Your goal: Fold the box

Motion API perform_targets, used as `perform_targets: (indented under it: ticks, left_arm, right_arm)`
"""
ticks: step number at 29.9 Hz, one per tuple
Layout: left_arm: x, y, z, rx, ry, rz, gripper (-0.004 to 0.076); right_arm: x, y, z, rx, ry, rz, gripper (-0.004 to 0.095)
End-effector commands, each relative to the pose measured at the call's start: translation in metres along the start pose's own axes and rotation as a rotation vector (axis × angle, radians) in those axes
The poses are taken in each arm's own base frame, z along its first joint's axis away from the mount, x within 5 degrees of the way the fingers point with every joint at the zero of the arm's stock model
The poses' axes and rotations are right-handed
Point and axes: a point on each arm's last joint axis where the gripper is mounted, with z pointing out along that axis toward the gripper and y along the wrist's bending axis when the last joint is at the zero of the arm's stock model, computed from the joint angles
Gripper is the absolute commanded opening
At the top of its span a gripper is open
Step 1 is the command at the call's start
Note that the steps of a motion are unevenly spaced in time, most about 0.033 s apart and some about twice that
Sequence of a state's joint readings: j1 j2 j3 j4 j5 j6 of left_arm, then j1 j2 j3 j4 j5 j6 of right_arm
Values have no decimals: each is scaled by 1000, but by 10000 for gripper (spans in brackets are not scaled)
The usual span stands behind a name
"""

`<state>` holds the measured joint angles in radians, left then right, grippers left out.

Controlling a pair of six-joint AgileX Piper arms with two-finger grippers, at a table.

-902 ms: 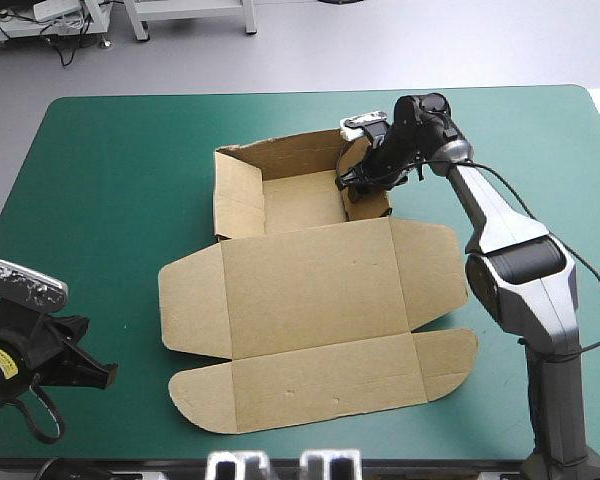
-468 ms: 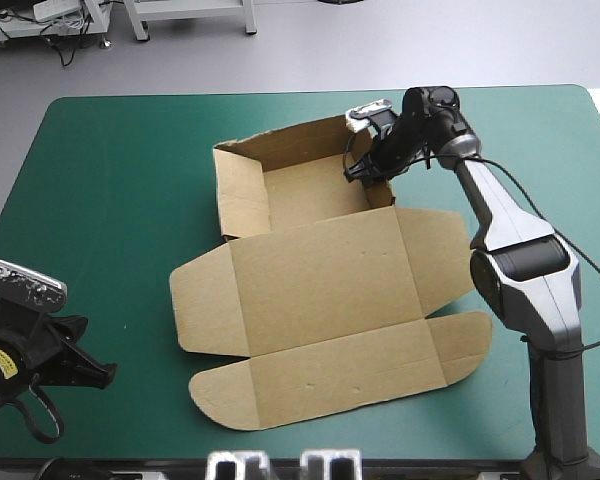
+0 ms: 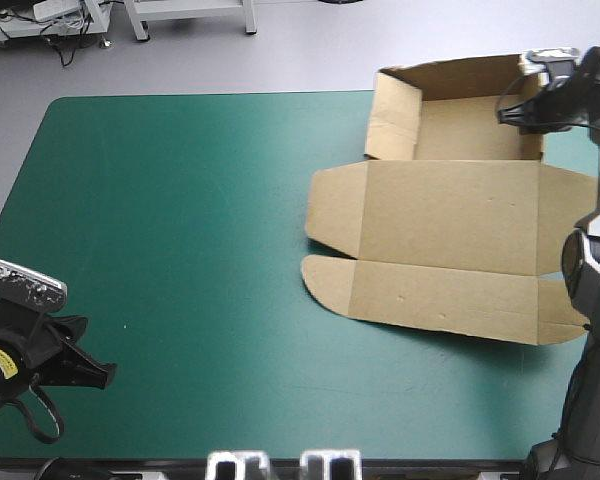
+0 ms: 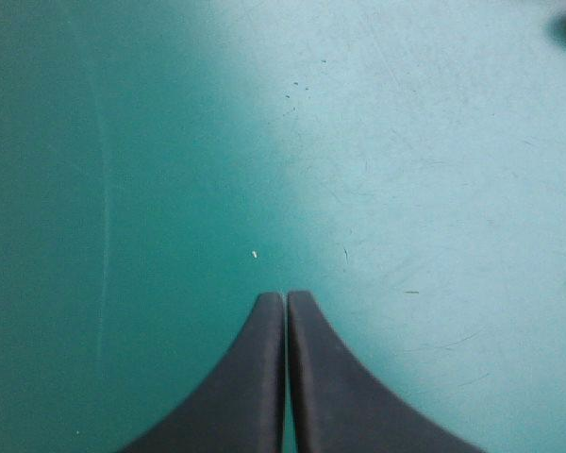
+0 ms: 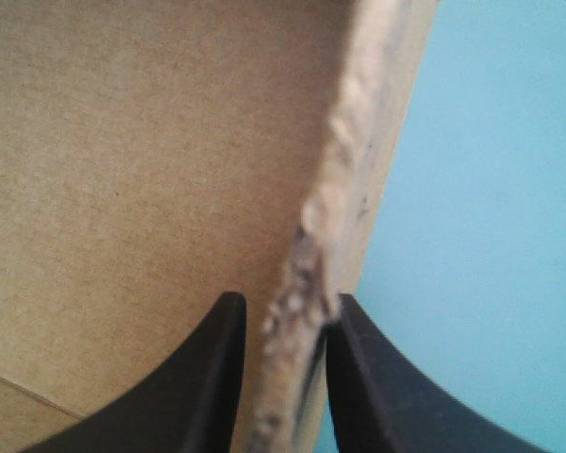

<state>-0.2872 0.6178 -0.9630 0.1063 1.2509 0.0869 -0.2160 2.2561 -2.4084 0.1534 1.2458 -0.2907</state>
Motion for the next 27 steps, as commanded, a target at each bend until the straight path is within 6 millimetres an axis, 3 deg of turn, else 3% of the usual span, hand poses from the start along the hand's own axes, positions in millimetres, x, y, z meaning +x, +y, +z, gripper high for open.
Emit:
perform_targets:
  ticks: [1,9,16,19,24,27]
  left_arm:
    - [0,1,-5,1,15,-10,-3]
    - [-1,0,-5,11,12,-13,-4]
    - [-1,-2,-5,32,10,-20,-4]
    - [-1,-5,-5,63,8,-29,-3]
    - [-2,-6,-5,76,1,-34,-4]
    - [-3,-6,-5,75,-12,-34,-4]
  right_arm:
    - [2,-41,-53,103,-82,55,-24]
    - [24,-99,-64,194,-66,151,-25]
    - [34,-121,-71,201,-75,210,-7]
    - [36,-126,-73,197,-79,204,135]
    - [39,-133,-75,225,-82,254,619]
    - [41,-136,-76,262,-73,293,734]
